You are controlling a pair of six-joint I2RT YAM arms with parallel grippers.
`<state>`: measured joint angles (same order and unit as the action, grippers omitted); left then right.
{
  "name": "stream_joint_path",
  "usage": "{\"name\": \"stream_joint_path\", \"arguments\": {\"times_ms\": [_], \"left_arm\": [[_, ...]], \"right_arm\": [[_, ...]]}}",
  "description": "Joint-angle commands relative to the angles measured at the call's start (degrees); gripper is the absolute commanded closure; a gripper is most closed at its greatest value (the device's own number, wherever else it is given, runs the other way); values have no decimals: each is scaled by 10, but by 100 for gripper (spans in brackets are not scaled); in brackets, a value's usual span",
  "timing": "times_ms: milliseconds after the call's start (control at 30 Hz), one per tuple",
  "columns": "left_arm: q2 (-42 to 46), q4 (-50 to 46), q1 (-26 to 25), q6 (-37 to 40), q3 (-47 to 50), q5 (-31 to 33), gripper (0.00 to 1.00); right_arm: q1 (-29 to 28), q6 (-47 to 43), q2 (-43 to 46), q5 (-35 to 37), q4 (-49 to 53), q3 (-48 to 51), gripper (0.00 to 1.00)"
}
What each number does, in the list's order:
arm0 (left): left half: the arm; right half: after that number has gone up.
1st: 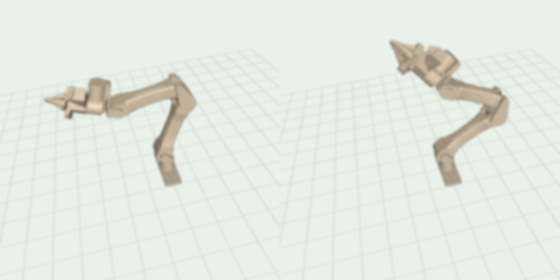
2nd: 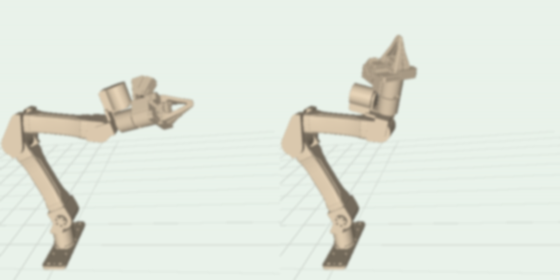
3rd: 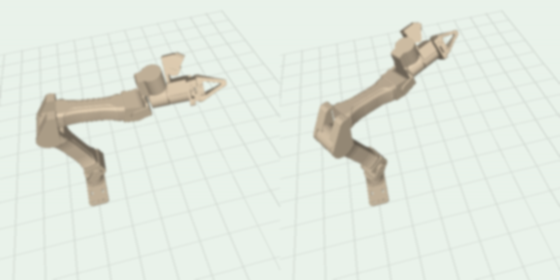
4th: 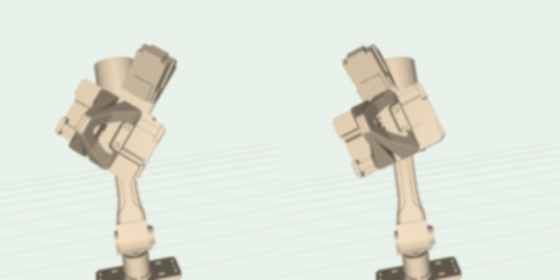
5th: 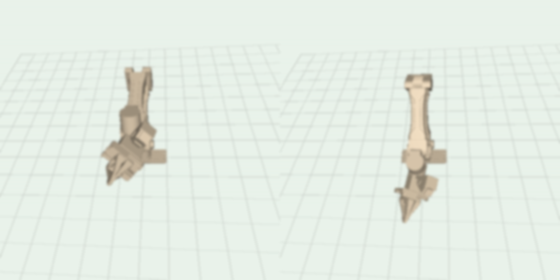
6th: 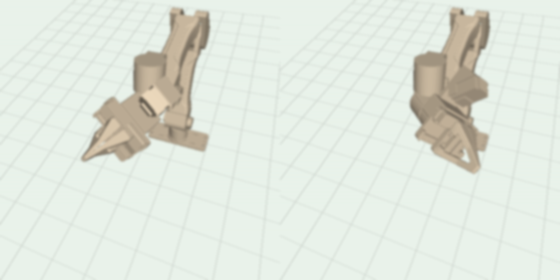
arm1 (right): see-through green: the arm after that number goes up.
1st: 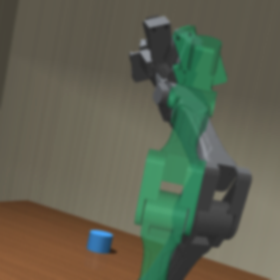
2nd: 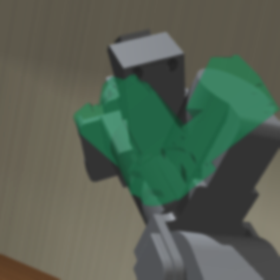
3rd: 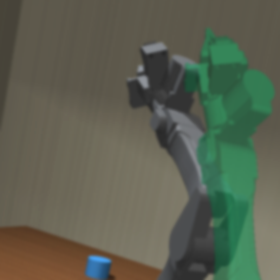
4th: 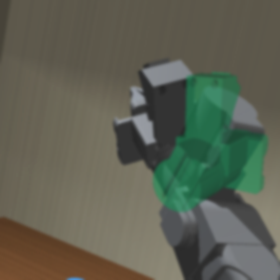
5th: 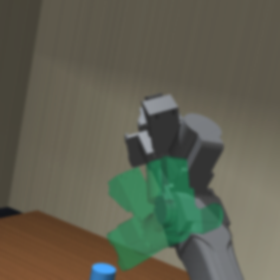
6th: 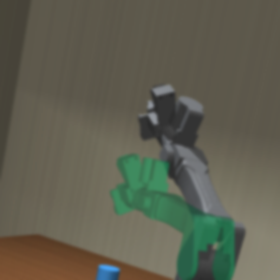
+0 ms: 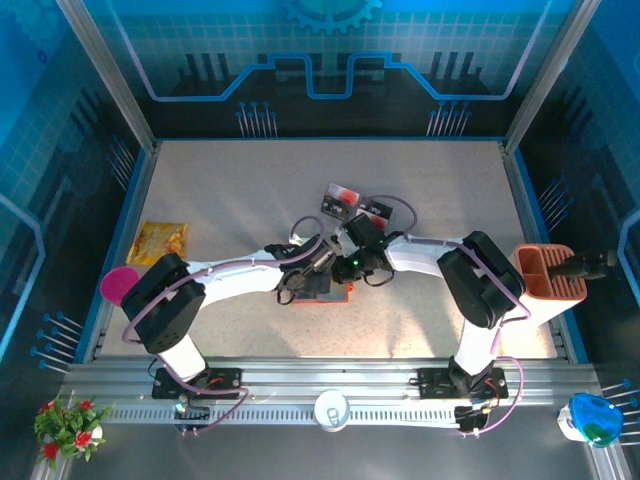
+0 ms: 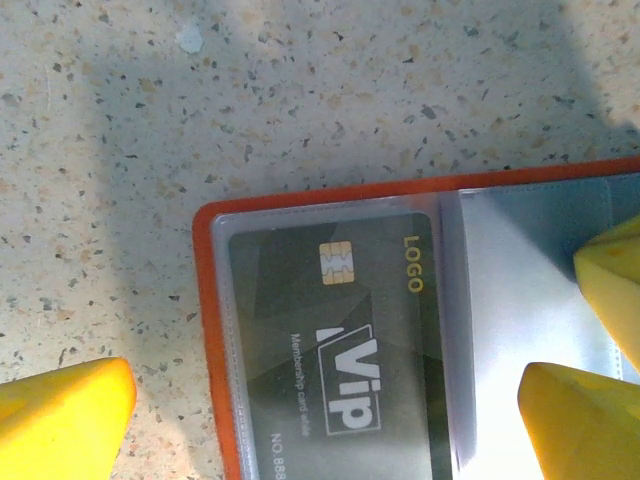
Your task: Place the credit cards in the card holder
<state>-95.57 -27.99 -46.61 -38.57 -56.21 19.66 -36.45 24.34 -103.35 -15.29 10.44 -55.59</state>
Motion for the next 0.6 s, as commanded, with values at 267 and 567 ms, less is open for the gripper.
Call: {"name": "stream_joint_path", "arguments": {"times_ms": [267, 567], "left_arm": [[-25, -18, 2, 7, 9, 17, 1], [-24, 2, 2, 2, 32, 2, 9]], "right_arm": [[-10, 14, -7, -8, 8, -4, 96], [-5, 38, 42, 6, 6, 6, 82]]}}
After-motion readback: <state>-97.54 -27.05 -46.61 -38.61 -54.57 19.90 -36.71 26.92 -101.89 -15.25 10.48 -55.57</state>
